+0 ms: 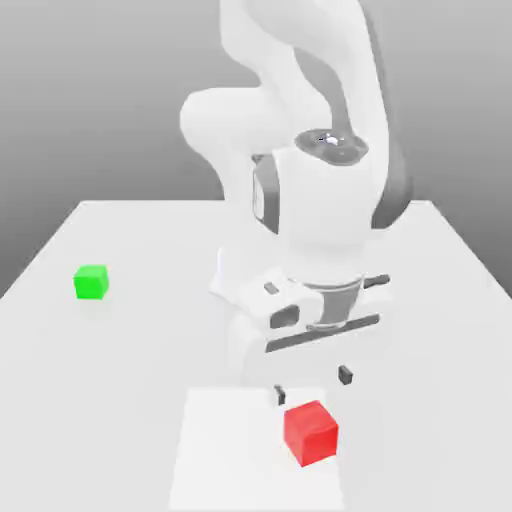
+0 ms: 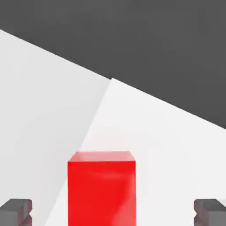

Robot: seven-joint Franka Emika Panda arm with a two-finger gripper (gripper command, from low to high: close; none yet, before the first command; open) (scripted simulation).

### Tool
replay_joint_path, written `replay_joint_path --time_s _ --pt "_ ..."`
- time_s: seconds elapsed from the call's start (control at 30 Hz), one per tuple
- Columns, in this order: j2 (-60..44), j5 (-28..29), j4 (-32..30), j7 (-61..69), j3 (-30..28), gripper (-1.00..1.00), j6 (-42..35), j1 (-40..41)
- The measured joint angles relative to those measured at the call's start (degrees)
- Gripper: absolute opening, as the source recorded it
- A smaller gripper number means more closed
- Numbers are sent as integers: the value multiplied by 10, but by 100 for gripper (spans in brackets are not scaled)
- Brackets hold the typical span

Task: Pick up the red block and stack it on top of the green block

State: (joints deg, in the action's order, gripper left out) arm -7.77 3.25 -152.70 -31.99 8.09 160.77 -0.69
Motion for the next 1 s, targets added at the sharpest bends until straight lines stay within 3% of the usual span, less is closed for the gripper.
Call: replay_joint_path --time_s 0.13,0.17,0.4,0.63,1.0 --pt "-68 29 9 -21 -19 0 57 -13" --pt "-85 37 11 -26 -26 -100 70 -18" --pt "-88 40 12 -29 -27 -100 72 -18" --pt "18 -9 -5 7 1 -100 -16 0" --pt "115 88 -71 -200 -147 -100 -53 297"
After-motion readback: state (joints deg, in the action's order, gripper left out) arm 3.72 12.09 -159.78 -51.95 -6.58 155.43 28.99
